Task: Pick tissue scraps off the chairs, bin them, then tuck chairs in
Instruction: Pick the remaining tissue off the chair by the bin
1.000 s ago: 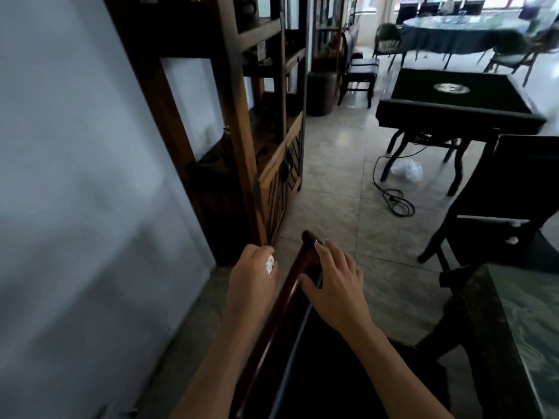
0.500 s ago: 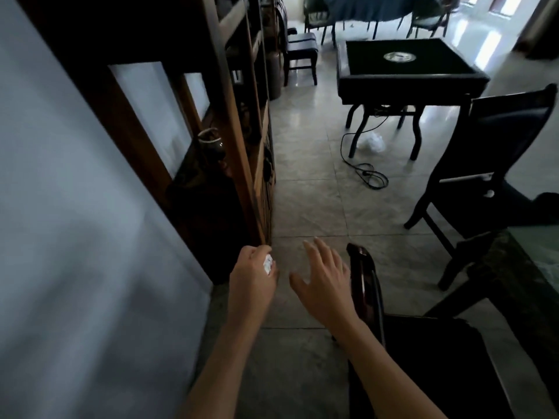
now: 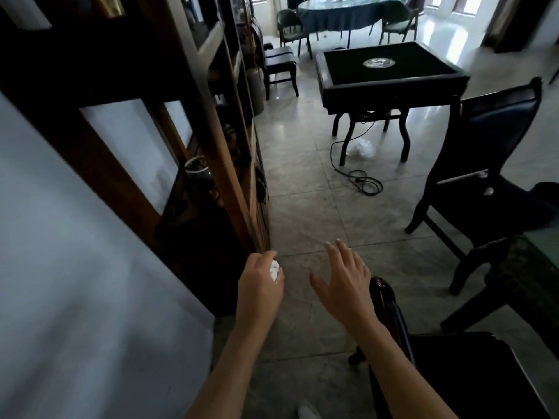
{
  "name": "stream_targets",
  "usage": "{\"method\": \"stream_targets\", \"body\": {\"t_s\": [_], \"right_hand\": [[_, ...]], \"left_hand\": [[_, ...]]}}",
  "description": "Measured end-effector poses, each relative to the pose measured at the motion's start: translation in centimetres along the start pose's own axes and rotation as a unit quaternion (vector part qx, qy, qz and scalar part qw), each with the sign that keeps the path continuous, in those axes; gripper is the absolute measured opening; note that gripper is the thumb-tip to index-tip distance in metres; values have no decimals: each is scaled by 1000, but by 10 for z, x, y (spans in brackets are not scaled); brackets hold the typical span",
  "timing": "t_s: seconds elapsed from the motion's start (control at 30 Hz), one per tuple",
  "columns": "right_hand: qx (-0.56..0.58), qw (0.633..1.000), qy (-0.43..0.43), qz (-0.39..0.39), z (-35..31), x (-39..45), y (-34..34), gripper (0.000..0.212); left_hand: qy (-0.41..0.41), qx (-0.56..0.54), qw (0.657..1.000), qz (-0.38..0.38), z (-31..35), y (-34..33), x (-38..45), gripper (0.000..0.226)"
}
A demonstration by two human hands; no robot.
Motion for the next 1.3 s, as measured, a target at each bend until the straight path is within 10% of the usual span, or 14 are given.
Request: {"method": "stream_targets", "body": {"t_s": [0.63, 1.3], "right_hand": [[51, 972, -164, 161, 100, 242, 72, 73], [39, 874, -363, 320, 292, 386, 172, 70]], "left_hand": [[-179, -54, 979, -76, 152, -155, 284, 36], [-388, -124, 887, -217, 375, -373, 440, 34]]}}
Point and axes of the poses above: each hand's wrist, its own x-axis towards the middle knuckle, its own y-axis out of the back of the hand, z = x × y, the point moved 10 cm from there along x, towards the middle knuckle, and after that the axes turned 13 degrees about x, right-handed, at the moved point
